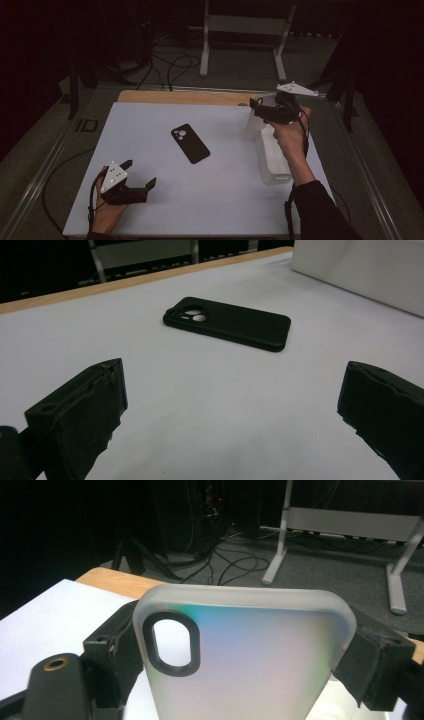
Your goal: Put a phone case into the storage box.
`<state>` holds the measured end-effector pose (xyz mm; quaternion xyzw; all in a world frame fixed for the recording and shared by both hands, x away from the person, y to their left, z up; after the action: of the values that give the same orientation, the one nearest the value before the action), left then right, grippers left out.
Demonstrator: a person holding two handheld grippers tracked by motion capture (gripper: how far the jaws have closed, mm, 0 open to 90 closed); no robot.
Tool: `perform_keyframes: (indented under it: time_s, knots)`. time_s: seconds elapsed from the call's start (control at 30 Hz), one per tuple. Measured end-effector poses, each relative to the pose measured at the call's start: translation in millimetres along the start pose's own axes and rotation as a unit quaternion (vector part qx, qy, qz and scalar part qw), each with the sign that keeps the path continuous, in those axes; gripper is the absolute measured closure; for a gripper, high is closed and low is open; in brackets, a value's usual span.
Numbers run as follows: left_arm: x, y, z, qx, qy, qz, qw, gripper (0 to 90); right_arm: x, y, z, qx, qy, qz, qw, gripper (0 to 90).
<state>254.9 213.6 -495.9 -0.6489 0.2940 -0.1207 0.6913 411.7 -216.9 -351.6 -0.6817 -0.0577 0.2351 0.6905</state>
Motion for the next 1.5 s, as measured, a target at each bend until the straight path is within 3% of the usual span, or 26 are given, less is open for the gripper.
perform_keyframes:
  time_s: [0.27,0.8,1.03,1.17,1.5]
  knots:
    - [0.8,0.6,-0.6,0.002,0.001,0.003,1.0,0.0,1.9,-1.8,-5.0,-0.005,0.008,0.0,1.0,16.9]
    - [-0.3,-0.3,0.0,-0.002,-0.002,-0.003,1.0,0.0,24.0,-6.2,-46.3,-0.002,0.08,0.019,0.9966,16.8]
    - [-0.3,-0.2,0.2,-0.003,-0.003,-0.003,1.0,0.0,36.8,1.6,-60.6,0.009,0.106,0.035,0.9937,16.8]
    - [-0.5,-0.4,0.0,-0.002,-0.002,-0.004,1.0,0.0,40.8,4.0,-62.7,0.011,0.11,0.039,0.9931,16.8]
    - [-1.4,-0.7,0.9,-0.004,-0.004,-0.006,1.0,0.0,64.8,24.0,-75.3,0.02,0.133,0.072,0.9883,16.8]
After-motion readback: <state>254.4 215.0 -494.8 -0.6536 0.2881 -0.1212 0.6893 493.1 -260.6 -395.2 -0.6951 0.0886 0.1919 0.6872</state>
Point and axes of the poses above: each handheld gripper's, and its own axes: x roughly forward along the jaws, y roughly out of its underside, z roughly to its left, the point moved 2 cm from there along x, roughly forward along the jaws, and after that the axes turned 10 degrees about -z, right-handed, at the moved point
